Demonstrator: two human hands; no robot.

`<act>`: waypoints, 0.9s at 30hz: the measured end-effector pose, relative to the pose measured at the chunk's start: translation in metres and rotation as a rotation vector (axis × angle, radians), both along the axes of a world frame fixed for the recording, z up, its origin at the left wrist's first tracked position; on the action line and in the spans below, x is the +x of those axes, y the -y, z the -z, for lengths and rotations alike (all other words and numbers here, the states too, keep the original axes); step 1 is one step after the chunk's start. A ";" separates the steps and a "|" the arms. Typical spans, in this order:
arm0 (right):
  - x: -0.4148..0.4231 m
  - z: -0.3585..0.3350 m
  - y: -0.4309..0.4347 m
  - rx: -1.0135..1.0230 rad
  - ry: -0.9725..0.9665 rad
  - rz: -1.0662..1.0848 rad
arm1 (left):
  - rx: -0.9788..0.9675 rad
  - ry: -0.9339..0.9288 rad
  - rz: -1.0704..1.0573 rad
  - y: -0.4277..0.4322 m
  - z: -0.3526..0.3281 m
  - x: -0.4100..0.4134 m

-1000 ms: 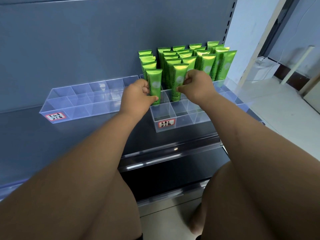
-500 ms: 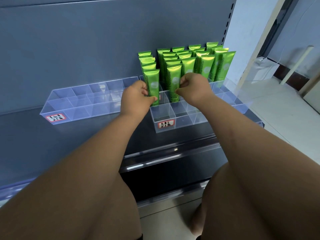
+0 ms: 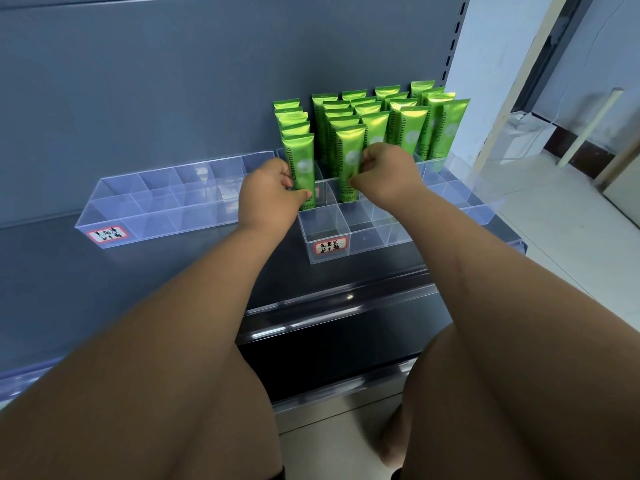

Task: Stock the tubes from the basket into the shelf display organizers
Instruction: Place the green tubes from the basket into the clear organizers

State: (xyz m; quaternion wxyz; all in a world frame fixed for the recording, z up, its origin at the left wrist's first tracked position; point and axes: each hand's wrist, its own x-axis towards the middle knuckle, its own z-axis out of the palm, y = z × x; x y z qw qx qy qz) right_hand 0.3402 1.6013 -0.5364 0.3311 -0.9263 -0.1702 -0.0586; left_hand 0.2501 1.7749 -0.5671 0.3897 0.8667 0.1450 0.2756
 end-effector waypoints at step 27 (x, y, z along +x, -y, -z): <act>-0.006 -0.001 0.002 0.056 -0.030 0.016 | 0.004 -0.053 -0.040 0.007 -0.007 -0.009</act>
